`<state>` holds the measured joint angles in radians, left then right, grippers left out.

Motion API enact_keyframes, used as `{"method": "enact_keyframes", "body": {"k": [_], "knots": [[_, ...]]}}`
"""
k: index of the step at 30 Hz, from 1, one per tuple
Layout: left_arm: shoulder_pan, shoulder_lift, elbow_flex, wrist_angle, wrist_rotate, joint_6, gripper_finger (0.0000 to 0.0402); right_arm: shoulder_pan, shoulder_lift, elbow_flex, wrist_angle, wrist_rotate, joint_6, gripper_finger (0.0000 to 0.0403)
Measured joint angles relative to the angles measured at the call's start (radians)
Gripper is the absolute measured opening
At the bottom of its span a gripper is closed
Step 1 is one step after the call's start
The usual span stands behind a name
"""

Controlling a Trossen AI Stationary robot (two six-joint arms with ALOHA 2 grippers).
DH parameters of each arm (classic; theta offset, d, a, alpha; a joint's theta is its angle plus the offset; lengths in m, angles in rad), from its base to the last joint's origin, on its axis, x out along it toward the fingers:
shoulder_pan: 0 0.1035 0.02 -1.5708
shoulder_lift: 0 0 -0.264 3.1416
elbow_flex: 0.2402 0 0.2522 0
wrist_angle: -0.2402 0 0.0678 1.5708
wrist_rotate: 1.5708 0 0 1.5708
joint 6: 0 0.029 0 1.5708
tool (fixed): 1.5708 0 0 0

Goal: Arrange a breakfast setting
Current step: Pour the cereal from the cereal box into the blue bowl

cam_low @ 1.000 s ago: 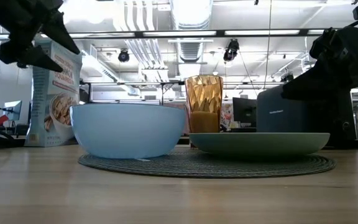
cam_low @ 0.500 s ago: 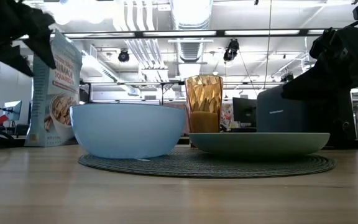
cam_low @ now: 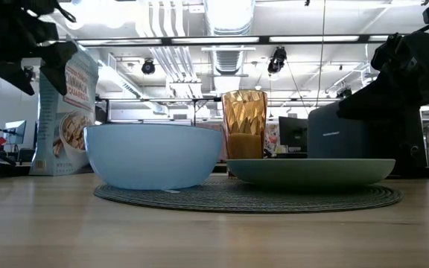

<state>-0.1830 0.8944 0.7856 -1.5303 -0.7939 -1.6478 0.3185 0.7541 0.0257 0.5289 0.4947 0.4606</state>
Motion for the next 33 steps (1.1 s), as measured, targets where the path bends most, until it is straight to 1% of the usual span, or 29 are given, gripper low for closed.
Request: {"method": "enact_keyframes", "body": {"k": [10,14,24,26,30,33], "knots": [[0.139,0.064,0.0,-0.001,0.0,0.001,0.0345,0.0,0.0,0.0,0.0,0.0,0.0,0.0114],[0.192,0.096,-0.001,0.004,0.01,0.025,0.0345,0.0,0.0,0.0,0.0,0.0,0.0,0.0114],[0.329,0.235,-0.003,0.029,0.018,0.046,0.0345,0.0,0.0,0.0,0.0,0.0,0.0,0.0114],[0.345,0.254,-0.003,0.043,0.007,0.046,0.0345,0.0,0.0,0.0,0.0,0.0,0.0,0.0114],[0.351,0.271,-0.005,0.077,-0.073,0.049,0.0345,0.0,0.0,0.0,0.0,0.0,0.0,0.0114],[0.355,0.267,-0.02,0.105,-0.091,0.042,0.0345,0.0,0.0,0.0,0.0,0.0,0.0,0.0114]]}}
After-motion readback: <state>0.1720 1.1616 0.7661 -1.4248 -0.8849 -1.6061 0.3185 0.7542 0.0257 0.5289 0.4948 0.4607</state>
